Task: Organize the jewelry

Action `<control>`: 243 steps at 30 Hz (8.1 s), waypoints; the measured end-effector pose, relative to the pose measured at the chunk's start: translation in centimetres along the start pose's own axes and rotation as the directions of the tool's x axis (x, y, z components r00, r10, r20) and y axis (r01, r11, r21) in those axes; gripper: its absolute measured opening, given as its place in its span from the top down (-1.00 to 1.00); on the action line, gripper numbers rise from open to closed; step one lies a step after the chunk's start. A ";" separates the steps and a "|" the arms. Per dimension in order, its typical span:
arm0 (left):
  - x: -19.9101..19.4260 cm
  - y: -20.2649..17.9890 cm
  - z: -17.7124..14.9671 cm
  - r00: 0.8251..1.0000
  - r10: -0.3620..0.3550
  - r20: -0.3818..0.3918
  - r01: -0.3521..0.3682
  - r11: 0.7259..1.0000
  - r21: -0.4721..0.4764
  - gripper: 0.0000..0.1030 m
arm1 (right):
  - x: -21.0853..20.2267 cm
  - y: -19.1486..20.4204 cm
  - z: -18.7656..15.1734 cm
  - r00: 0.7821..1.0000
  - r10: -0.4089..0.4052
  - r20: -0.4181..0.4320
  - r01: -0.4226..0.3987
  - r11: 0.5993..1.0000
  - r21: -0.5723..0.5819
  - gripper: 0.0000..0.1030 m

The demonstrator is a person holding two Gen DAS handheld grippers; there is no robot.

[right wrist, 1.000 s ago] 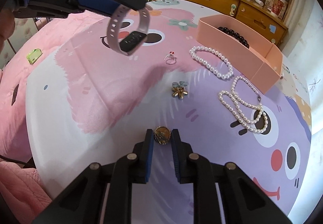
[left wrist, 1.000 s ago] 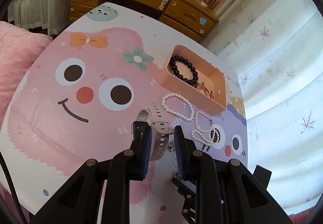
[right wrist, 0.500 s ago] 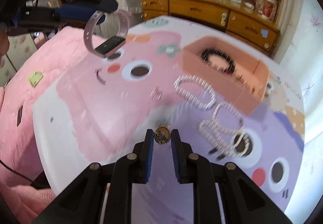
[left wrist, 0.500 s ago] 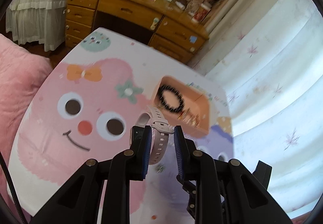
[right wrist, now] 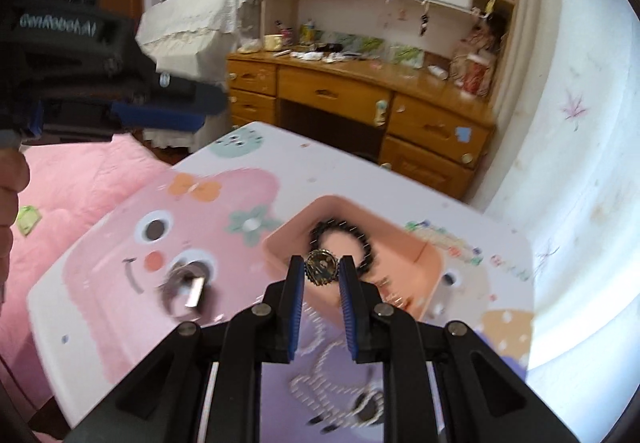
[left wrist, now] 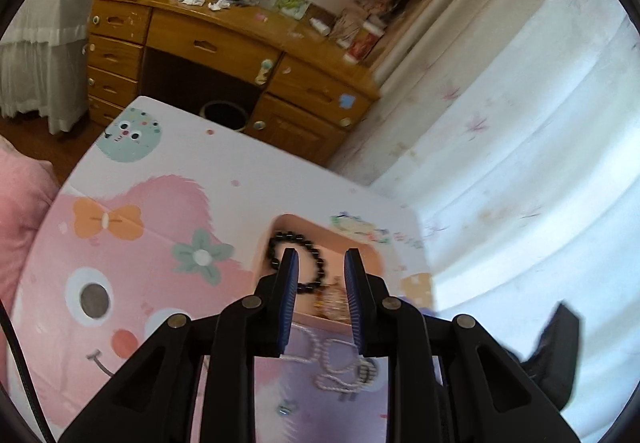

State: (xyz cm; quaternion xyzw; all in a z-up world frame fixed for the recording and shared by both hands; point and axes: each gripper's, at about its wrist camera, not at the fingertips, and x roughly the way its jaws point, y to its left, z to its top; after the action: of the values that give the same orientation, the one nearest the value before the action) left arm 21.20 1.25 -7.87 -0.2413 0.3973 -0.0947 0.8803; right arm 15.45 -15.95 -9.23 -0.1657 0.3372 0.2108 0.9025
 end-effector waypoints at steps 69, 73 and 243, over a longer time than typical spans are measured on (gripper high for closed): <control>9.3 9.5 -10.3 0.833 0.431 -0.347 -0.414 0.902 0.126 0.27 | 4.8 8.4 -10.3 0.967 0.165 -0.195 -0.165 0.986 0.019 0.64; 8.6 8.9 -9.7 0.844 0.430 -0.320 -0.414 0.902 0.121 0.28 | 4.6 7.8 -9.3 0.973 0.156 -0.168 -0.153 0.988 0.030 0.64; 2.2 -6.0 -2.1 0.972 0.152 0.177 -0.209 0.905 0.370 0.92 | -1.2 -8.4 3.0 0.979 0.116 0.166 -0.167 0.928 0.333 0.83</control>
State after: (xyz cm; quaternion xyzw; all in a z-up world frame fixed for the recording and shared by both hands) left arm 21.21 -5.50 -7.52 -0.0317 0.3267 -0.0714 0.9419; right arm 20.37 -22.19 -4.94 0.0357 0.3142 0.2244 0.9218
